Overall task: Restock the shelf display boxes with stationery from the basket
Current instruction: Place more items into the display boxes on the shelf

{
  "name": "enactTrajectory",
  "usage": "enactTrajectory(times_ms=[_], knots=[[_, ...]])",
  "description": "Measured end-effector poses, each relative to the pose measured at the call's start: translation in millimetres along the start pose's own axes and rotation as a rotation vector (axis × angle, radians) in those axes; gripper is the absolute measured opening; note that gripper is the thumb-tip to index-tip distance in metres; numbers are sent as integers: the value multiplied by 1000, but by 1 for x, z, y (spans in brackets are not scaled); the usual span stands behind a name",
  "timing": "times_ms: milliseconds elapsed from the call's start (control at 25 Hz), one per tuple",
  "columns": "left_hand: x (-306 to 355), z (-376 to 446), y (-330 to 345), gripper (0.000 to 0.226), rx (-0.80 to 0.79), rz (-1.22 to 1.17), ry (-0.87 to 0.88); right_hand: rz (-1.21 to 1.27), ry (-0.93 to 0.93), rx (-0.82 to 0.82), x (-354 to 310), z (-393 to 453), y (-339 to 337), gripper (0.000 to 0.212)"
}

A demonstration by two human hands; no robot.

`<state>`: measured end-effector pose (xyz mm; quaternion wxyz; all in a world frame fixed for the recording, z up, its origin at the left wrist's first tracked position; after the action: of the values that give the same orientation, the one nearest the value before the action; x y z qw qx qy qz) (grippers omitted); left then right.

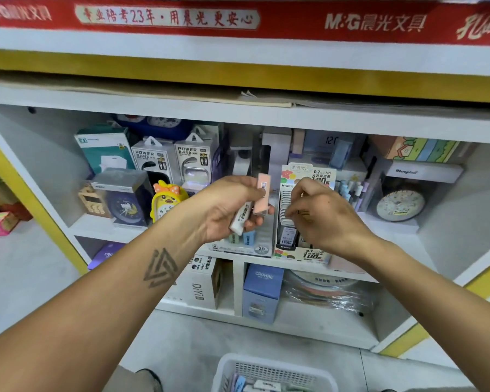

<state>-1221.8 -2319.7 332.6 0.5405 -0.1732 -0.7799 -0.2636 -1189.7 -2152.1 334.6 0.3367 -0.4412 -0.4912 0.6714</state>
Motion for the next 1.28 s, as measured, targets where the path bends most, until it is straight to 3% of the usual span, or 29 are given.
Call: enactTrajectory(times_ms=[160, 280, 400, 520, 600, 680, 720, 880, 1000, 1280], knots=[[-3, 0, 0, 26, -48, 82, -14, 961, 162, 92, 3, 15, -6, 24], [-2, -3, 1, 14, -75, 128, -20, 1150, 143, 58, -8, 23, -3, 24], [1, -3, -8, 19, -12, 94, -9, 1040, 131, 104, -10, 28, -6, 15], [9, -6, -23, 14, 77, 90, 41, 433, -34, 52, -19, 31, -13, 26], [11, -8, -27, 10, 85, 109, 35, 183, -156, -40, -34, 31, -5, 31], [10, -10, -25, 16, 65, 92, 0, 144, -148, -47, -42, 31, 1, 12], [9, -11, -24, 21, 61, 64, -23, 182, -101, -42, -41, 32, 3, 16], [11, -19, -32, 12, 110, -26, -73, 704, 84, -110, -29, 31, 5, 24], [8, -27, -41, 14, 141, 8, -69, 778, 103, -165, -26, 31, 6, 8], [0, -30, -44, 18, 117, 58, -16, 5, 46, -153, -27, 35, 3, 9]])
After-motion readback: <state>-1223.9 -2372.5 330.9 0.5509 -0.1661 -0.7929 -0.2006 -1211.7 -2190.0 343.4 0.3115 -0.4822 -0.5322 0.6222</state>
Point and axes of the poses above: each hand's wrist, its own z-axis towards the middle knuckle, its own y-axis out of the palm, x = y × z, the point moved 5 cm from there along z, towards the middle knuckle, and after that the axes turned 14 degrees about -x, right-handed, at the moved point
